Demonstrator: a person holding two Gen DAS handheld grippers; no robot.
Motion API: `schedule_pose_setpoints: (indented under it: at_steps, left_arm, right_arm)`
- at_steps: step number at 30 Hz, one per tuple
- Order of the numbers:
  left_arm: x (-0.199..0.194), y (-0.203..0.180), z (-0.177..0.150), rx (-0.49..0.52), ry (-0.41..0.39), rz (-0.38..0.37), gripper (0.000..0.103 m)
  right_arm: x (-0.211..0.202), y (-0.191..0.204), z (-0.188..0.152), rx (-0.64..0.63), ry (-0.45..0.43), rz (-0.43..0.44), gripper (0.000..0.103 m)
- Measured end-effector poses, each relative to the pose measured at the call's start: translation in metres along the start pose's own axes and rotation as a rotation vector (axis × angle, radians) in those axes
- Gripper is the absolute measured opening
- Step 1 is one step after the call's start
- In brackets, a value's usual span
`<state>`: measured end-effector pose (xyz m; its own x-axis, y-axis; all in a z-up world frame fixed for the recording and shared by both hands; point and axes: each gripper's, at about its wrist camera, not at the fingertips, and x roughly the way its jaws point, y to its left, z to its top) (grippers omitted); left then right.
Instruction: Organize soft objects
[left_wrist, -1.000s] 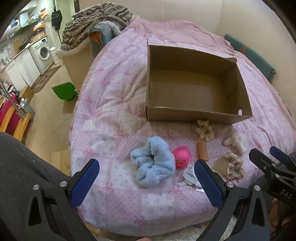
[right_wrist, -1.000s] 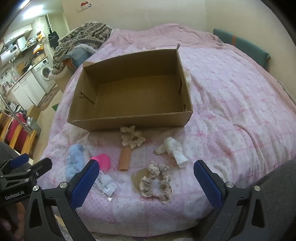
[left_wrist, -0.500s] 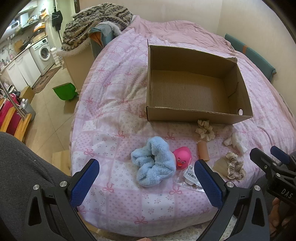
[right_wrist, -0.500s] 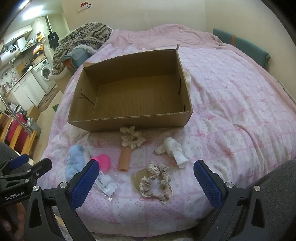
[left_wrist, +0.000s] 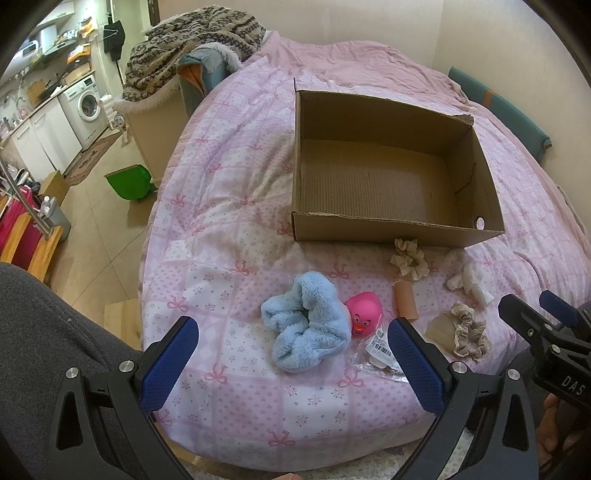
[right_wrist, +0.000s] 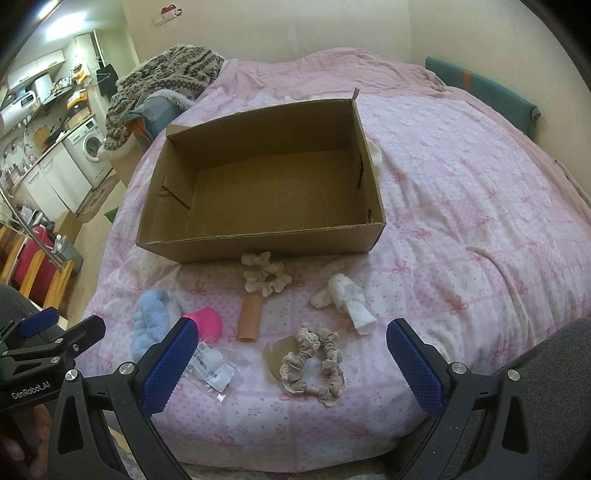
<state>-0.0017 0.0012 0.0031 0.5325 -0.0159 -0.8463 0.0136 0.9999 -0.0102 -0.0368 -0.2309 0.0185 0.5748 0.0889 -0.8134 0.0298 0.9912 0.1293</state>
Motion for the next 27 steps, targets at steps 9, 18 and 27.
schedule_pose_setpoints:
  at_steps: [9, 18, 27]
  left_arm:
    - [0.0000, 0.0001, -0.0001, -0.001, 0.000, 0.000, 0.102]
    - [-0.0008, 0.0004, 0.0003, 0.000, 0.001, 0.000, 0.102]
    - [-0.0005, 0.0017, -0.0001, -0.001, 0.001, 0.002, 0.102]
  right_arm:
    - [-0.0001, -0.0008, 0.0002, 0.001, -0.001, 0.001, 0.103]
    - [0.0001, -0.0006, 0.0002, -0.001, -0.001, 0.001, 0.103]
    - [0.0001, -0.0003, 0.0004, -0.001, -0.001, 0.000, 0.103]
